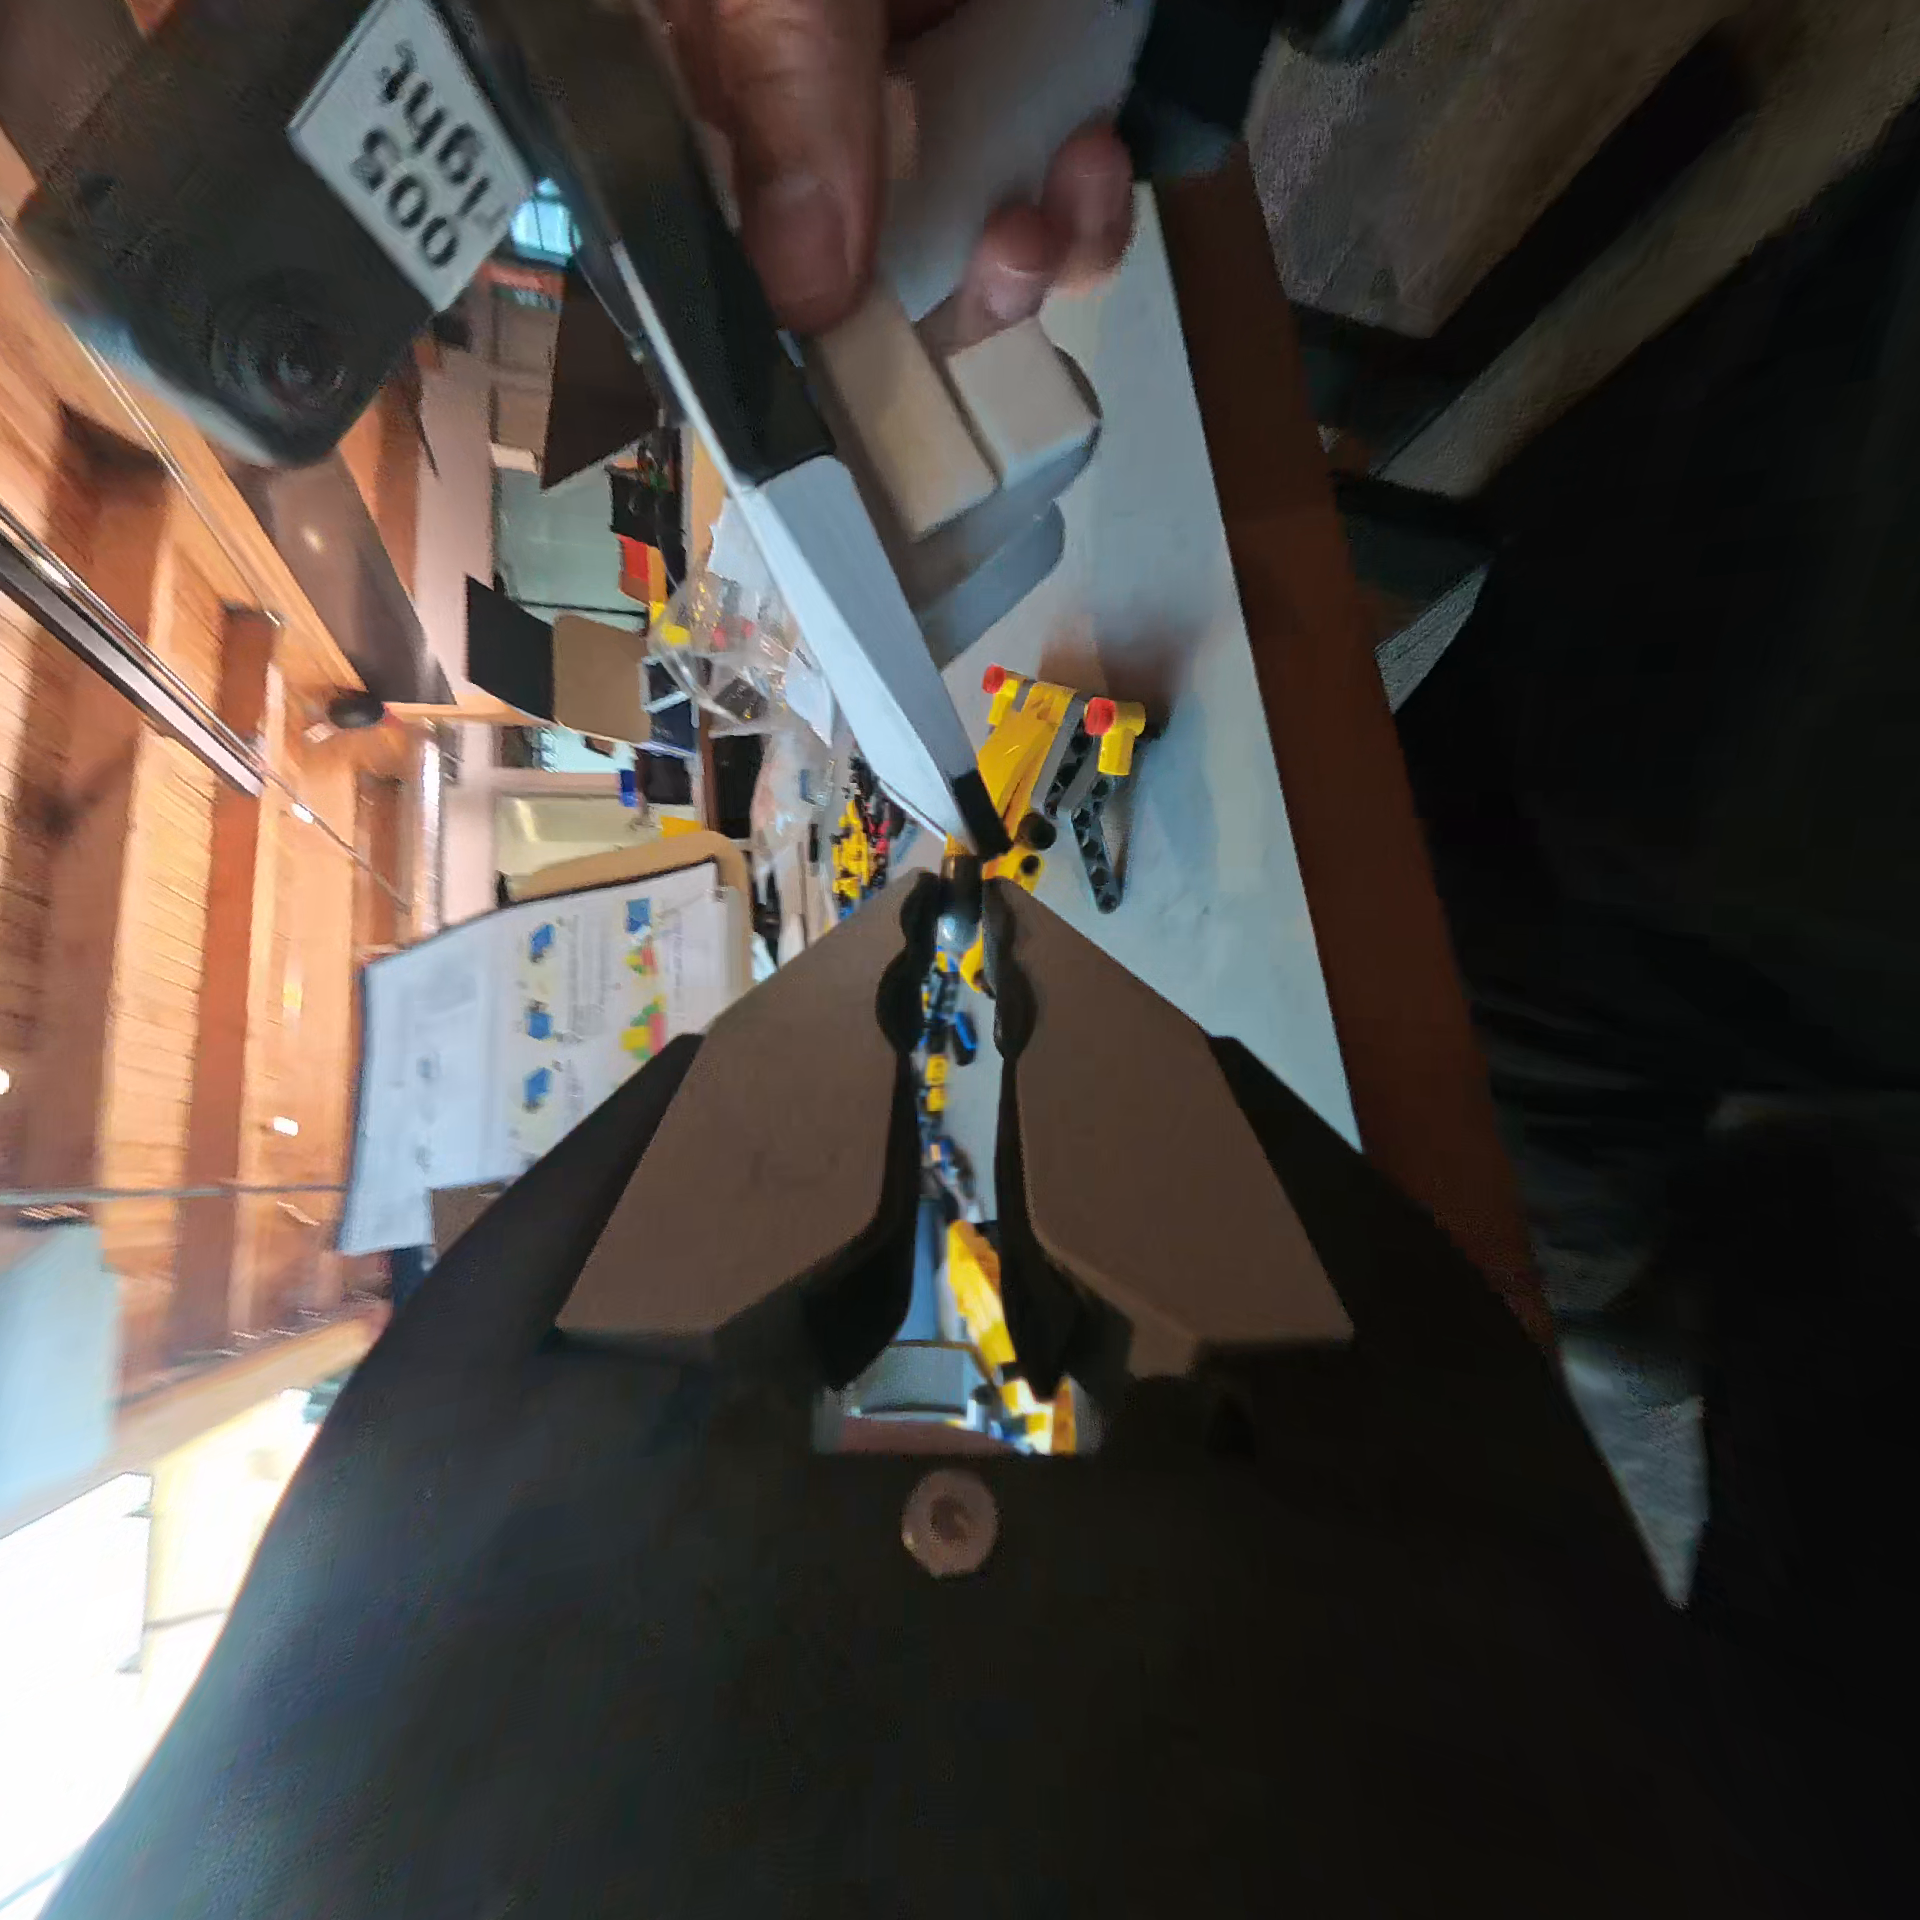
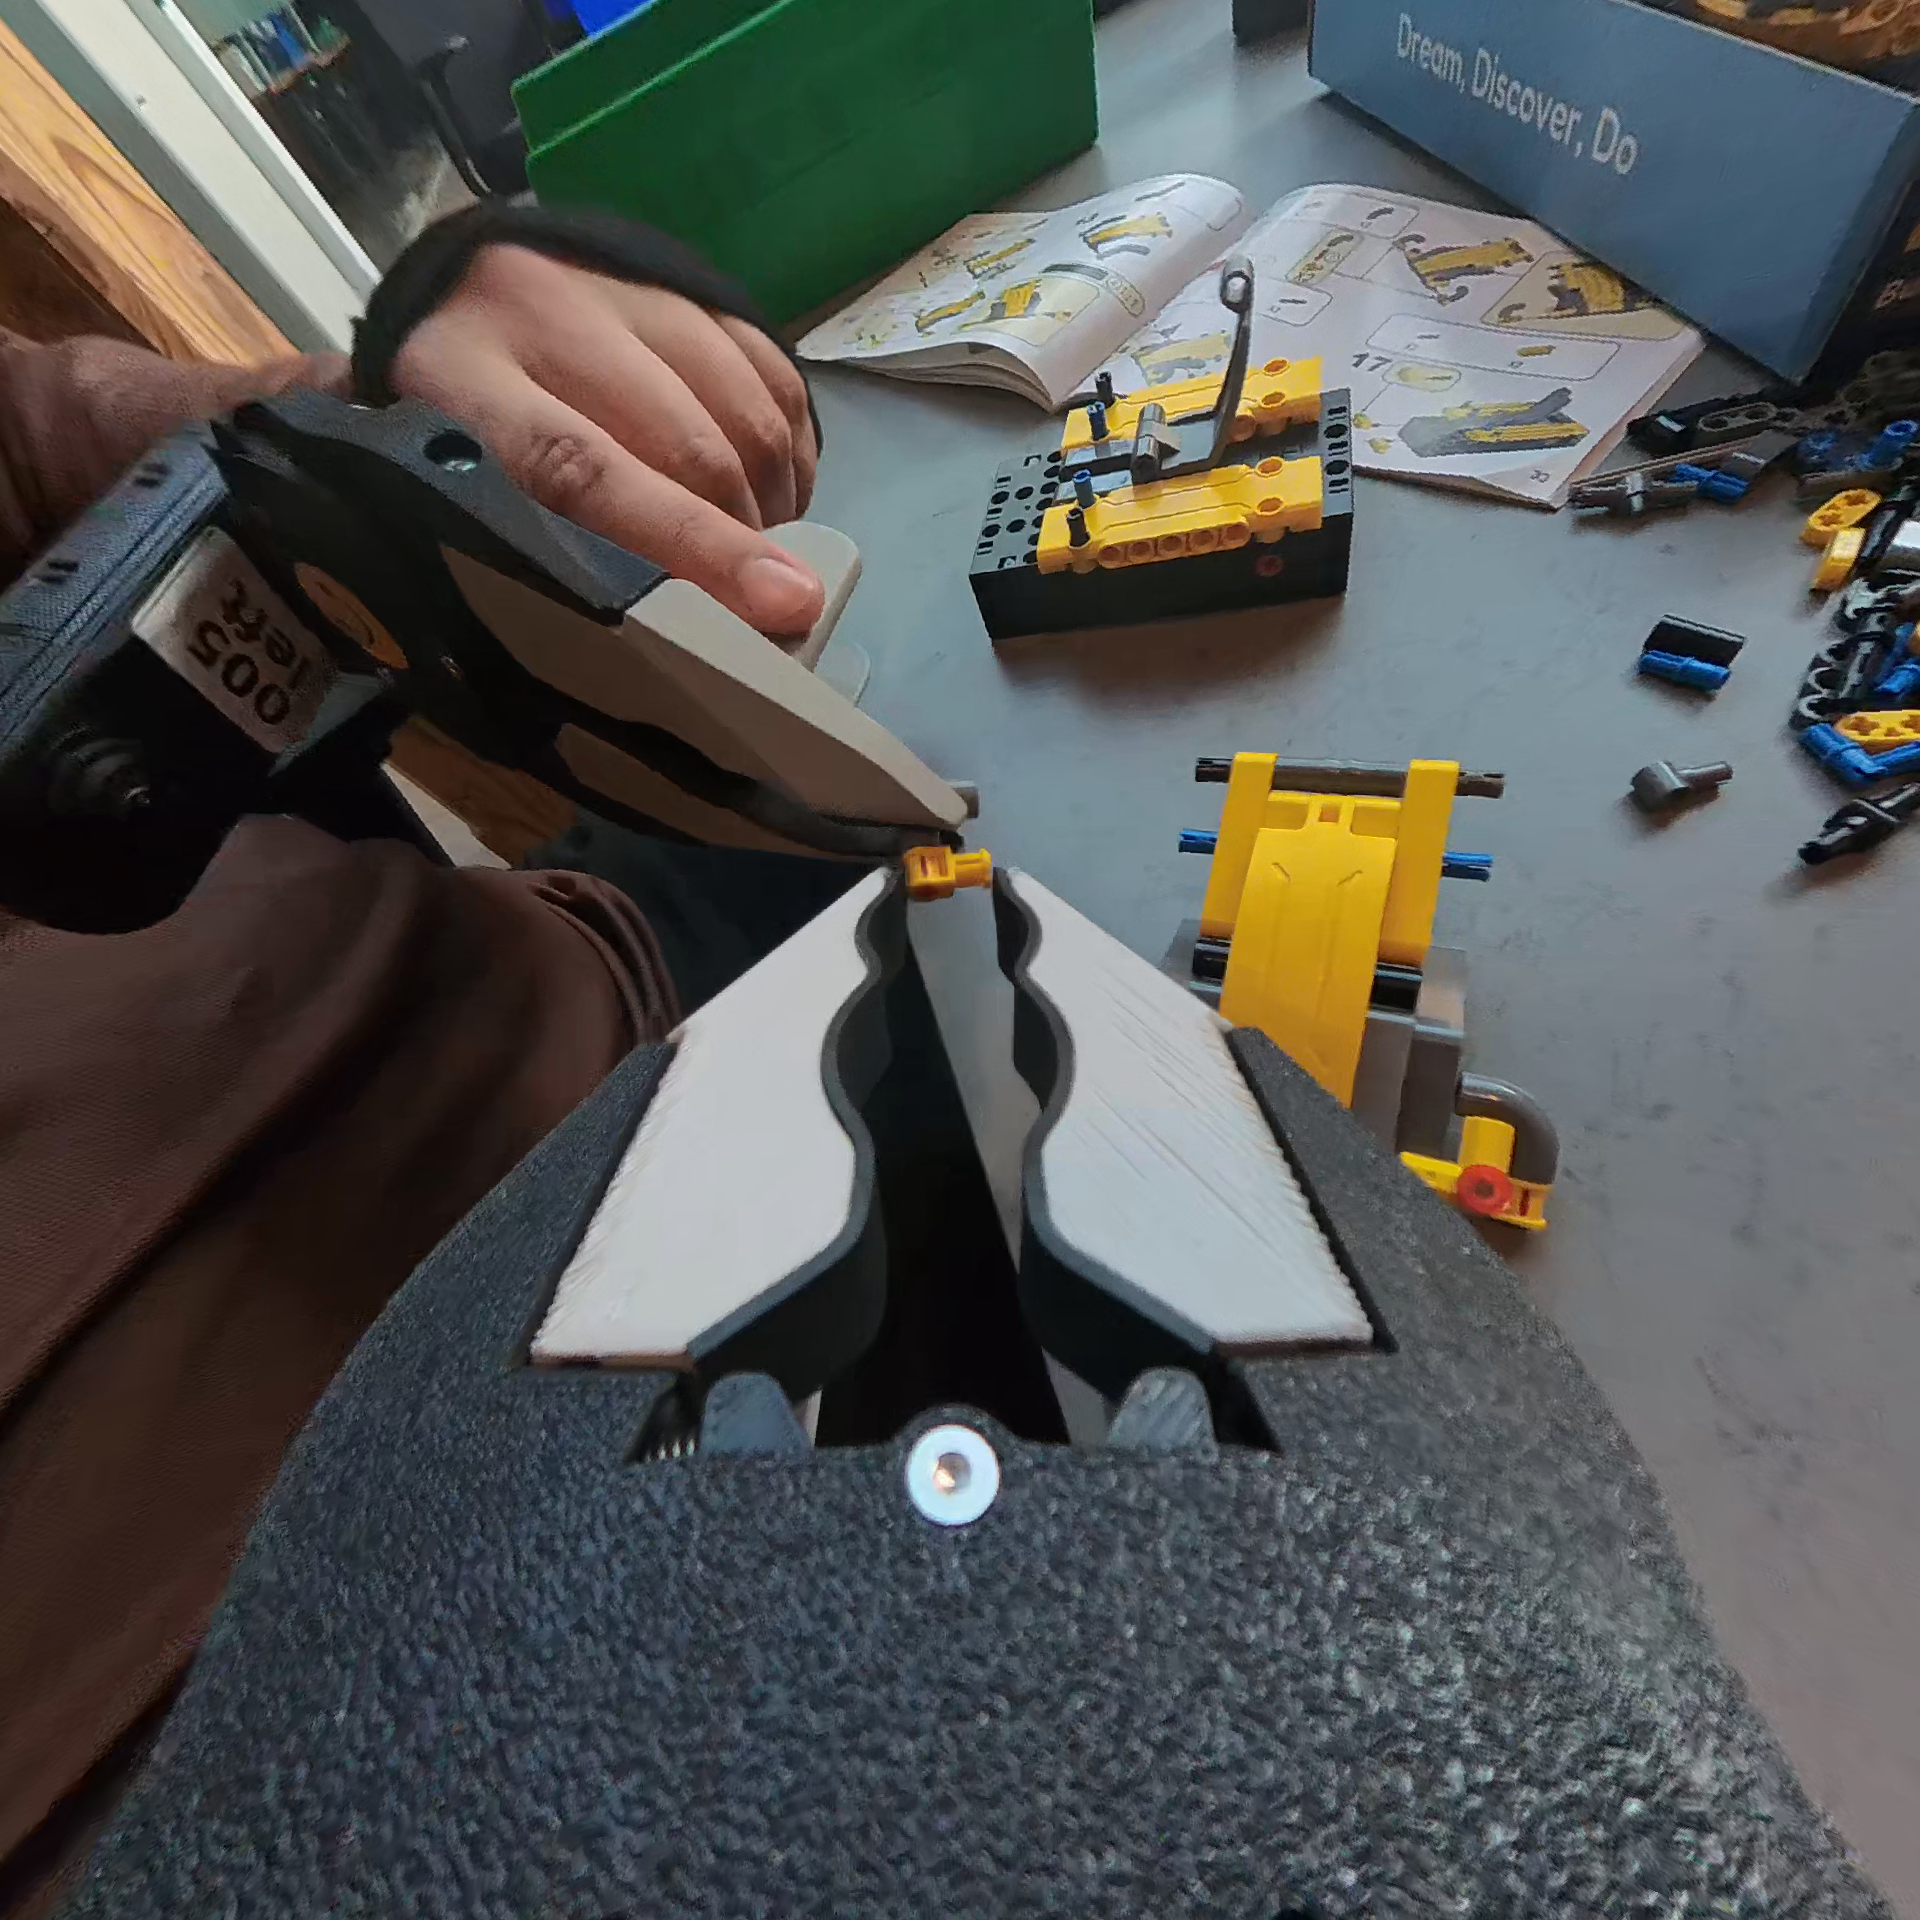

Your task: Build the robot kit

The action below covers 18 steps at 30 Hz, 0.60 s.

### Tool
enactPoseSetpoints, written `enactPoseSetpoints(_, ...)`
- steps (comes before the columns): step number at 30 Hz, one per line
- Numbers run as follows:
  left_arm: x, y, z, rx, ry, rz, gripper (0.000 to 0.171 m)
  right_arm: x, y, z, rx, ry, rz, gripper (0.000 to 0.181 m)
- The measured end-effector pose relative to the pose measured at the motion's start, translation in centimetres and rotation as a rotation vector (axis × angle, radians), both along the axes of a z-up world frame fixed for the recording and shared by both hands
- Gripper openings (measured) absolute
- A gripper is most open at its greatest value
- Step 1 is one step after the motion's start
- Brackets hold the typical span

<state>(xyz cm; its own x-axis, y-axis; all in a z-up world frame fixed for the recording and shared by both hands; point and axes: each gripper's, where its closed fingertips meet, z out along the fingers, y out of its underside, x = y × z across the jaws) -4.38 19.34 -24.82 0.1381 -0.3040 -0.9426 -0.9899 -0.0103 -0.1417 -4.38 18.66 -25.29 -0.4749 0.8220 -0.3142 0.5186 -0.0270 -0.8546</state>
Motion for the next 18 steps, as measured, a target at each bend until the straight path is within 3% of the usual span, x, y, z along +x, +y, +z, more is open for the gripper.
enactPoseSetpoints(4,-0.2,0.3,-1.8,-0.04,0.19,-0.057,0.005,0.1,1.9,0.8,0.096,0.038,-0.062,0.03)
enactPoseSetpoints(7,0.0,0.4,-2.9,-0.074,0.271,-0.114,0.005,0.3,3.6,1.4,0.079,0.046,-0.137,0.03)
enactPoseSetpoints(10,0.3,0.7,-3.6,-0.101,0.338,-0.162,0.005,0.5,4.7,0.3,0.102,-0.017,-0.184,0.03)
enactPoseSetpoints(13,0.4,1.3,-3.9,-0.104,0.356,-0.158,0.005,0.7,5.1,-0.9,0.17,-0.072,-0.211,0.034)
enactPoseSetpoints(18,0.5,1.9,-4.2,-0.068,0.311,-0.142,0.006,1.0,5.6,-1.7,0.3,-0.086,-0.244,0.056)
